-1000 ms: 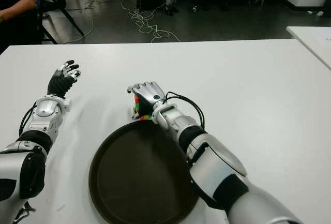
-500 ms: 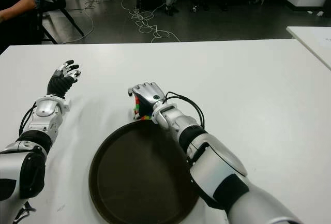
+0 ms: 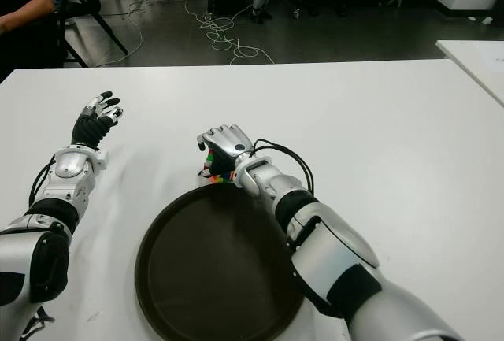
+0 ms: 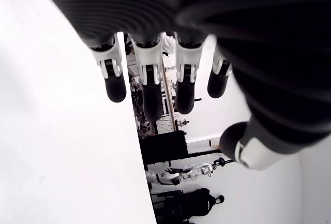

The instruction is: Pick up the Rubik's Cube and put it in the plate

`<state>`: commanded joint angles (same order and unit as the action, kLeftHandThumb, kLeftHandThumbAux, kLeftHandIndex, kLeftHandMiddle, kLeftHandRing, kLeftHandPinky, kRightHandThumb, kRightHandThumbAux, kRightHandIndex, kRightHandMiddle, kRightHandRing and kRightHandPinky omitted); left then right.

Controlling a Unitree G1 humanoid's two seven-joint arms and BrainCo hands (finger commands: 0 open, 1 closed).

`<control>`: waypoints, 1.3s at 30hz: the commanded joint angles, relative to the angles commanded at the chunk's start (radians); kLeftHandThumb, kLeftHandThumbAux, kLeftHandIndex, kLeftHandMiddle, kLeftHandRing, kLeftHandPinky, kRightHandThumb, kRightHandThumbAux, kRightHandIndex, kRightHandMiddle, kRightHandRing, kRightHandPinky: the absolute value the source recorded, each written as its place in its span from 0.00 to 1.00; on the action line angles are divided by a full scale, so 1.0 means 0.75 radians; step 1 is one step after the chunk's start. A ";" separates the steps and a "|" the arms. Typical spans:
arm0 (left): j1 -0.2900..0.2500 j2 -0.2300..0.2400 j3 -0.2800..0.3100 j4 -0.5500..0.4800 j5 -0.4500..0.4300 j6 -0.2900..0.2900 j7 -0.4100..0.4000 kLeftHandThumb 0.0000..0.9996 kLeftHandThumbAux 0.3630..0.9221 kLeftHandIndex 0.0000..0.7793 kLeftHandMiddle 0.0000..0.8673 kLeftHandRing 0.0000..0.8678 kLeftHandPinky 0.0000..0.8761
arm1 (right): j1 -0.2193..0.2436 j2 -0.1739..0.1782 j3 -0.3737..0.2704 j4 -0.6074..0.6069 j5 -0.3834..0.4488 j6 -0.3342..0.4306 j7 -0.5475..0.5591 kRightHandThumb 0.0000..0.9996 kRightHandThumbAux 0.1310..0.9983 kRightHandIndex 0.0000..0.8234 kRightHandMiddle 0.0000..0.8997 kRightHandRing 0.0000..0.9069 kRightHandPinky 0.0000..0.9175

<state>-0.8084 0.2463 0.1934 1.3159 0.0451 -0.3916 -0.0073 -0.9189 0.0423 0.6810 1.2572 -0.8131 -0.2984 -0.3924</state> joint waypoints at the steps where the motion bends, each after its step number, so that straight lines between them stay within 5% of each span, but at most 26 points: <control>1: 0.000 0.000 0.000 0.000 0.000 -0.001 0.001 0.15 0.47 0.10 0.19 0.17 0.15 | 0.000 0.000 -0.001 0.000 0.000 -0.001 0.002 0.69 0.69 0.52 0.61 0.61 0.63; 39: -0.001 -0.004 0.006 -0.001 -0.008 0.001 -0.002 0.17 0.45 0.09 0.18 0.16 0.12 | 0.000 -0.005 -0.028 -0.005 0.001 -0.012 0.007 0.69 0.69 0.51 0.59 0.60 0.63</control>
<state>-0.8091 0.2436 0.1980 1.3154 0.0391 -0.3909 -0.0088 -0.9186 0.0388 0.6603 1.2531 -0.8127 -0.3071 -0.3870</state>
